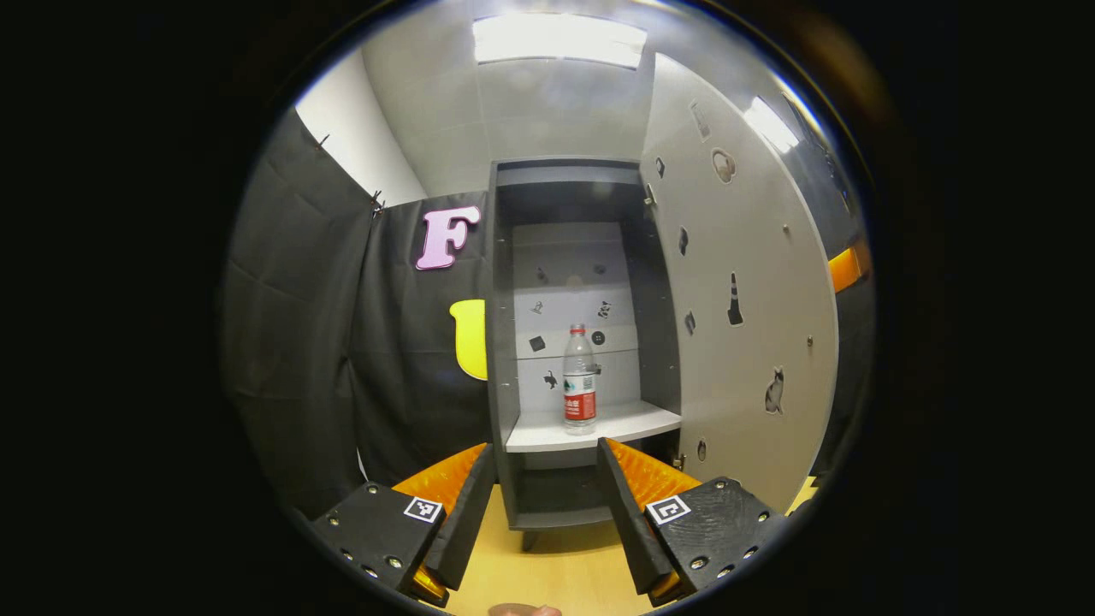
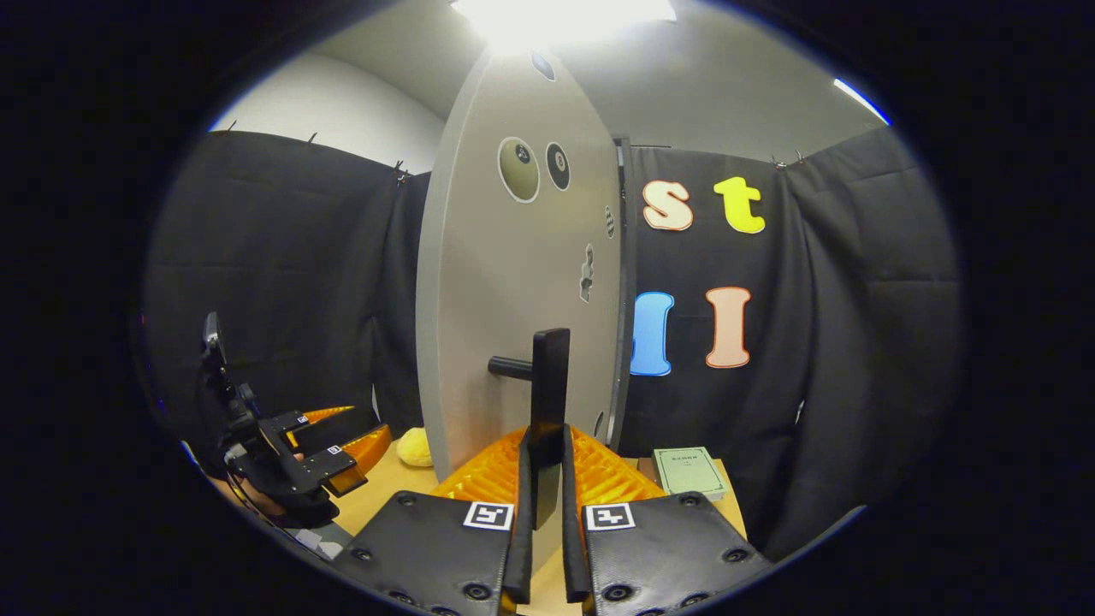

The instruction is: Open the cabinet door with the right hand, grasp the bottle in the cabinet with the left hand and place it on the coaster, then close the cabinet door with the right hand.

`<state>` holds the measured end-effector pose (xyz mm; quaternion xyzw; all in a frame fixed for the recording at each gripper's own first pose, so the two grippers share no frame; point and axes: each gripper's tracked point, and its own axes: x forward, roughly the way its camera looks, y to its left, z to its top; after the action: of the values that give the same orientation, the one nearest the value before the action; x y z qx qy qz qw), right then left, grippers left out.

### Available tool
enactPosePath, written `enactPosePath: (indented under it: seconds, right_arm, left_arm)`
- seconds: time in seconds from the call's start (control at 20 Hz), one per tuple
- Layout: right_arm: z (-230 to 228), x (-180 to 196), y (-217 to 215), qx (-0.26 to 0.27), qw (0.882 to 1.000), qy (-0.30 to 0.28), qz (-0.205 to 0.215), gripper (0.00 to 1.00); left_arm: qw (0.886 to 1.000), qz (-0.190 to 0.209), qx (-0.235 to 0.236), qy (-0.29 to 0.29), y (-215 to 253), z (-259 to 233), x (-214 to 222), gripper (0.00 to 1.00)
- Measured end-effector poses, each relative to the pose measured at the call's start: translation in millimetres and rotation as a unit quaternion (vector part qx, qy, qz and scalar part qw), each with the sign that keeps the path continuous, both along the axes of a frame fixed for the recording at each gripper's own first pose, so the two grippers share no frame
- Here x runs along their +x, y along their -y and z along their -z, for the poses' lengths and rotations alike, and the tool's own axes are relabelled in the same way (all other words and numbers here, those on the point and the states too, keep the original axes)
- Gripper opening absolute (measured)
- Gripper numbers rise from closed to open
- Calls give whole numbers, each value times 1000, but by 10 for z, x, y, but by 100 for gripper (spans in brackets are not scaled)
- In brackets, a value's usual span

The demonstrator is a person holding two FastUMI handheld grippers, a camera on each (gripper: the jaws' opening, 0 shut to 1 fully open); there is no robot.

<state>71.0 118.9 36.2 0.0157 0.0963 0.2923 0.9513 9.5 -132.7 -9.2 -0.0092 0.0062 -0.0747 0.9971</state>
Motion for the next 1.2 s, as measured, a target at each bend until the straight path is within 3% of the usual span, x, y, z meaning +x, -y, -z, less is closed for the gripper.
enactPosePath:
  seconds: [0.3, 0.45, 0.6, 0.7, 0.9, 0.95, 1.15, 1.2]
  right_arm:
    - [82, 230, 476, 1, 1000, 10, 12, 17]
    - [86, 64, 422, 47, 998, -11, -41, 17]
    - [62, -19, 649, 46, 998, -1, -48, 17]
    - [83, 79, 994, 25, 1000, 18, -4, 14]
    - [197, 255, 1493, 36, 996, 18, 75, 13]
    - [238, 312, 1595, 33, 995, 17, 93, 17]
    - [443, 454, 1860, 7, 988, 13, 155, 100]
    - [473, 469, 1894, 4, 986, 11, 165, 97]
  left_arm:
    - [1000, -20, 2, 0, 291, -99, -52, 68]
    - [999, -28, 16, 6, 356, -223, 26, 68]
    - [1000, -23, 11, 4, 443, -347, 159, 68]
    - [1000, -14, -3, 2, 500, -406, 266, 68]
    - [1000, 15, -15, -8, 670, -499, 540, 68]
    - [1000, 20, -17, -11, 703, -513, 617, 68]
    - [999, 37, -24, -15, 843, -553, 941, 69]
    - [999, 38, -24, -12, 854, -573, 1032, 68]
